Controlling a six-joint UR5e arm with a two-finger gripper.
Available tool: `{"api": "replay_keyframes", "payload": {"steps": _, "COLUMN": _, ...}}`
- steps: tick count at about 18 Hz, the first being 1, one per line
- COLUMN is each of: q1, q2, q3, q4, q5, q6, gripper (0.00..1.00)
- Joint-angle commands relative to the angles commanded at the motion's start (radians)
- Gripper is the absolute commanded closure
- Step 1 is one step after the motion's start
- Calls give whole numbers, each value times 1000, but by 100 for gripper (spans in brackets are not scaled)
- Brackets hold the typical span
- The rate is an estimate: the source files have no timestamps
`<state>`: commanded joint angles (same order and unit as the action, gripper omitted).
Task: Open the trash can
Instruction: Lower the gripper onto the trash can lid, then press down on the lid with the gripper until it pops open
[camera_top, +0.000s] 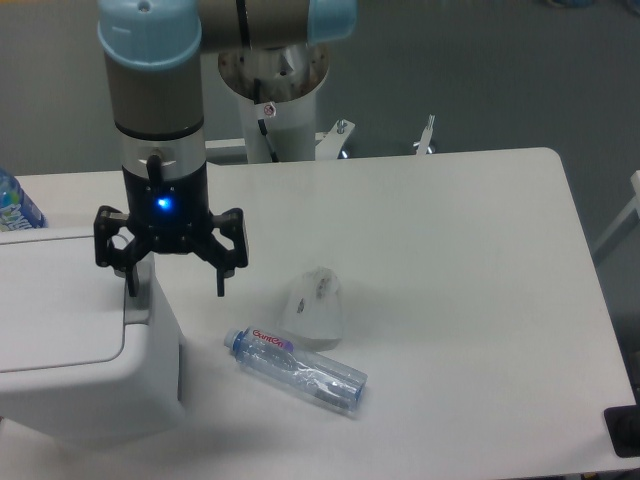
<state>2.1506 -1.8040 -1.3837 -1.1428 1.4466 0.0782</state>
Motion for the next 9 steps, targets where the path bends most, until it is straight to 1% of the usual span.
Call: {"api": "replay_keyframes", "payload": {"steps": 9, "q1": -2, "q2": 0, "q3": -15, "q4": 0, "q5": 2, "q6": -2, "gripper": 0}}
